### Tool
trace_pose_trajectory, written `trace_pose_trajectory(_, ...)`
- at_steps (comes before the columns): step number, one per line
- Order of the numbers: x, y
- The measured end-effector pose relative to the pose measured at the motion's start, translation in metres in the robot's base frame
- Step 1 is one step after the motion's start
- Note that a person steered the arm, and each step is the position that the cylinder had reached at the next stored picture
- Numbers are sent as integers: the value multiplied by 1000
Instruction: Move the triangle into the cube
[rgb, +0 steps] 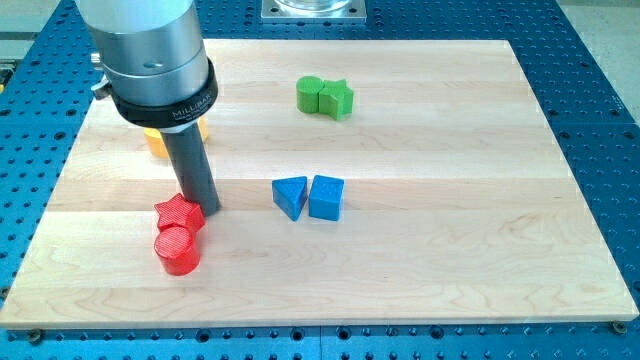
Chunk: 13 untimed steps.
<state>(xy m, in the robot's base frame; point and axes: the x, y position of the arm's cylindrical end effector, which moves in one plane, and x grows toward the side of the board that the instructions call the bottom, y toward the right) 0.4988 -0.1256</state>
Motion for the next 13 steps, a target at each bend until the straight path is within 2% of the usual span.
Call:
trace_pose_trajectory(1, -2, 32)
trace_pose_trajectory(3, -5, 139)
trace_pose_trajectory(6, -3, 130)
trace_pose_trajectory(7, 7, 89)
trace_pose_trajectory(8, 8, 94)
trace_pose_trajectory(9, 51, 123)
trace_pose_trajectory(10, 55, 134)
trace_pose_trajectory(11, 22, 150)
trace_pose_trajectory(13, 17, 151)
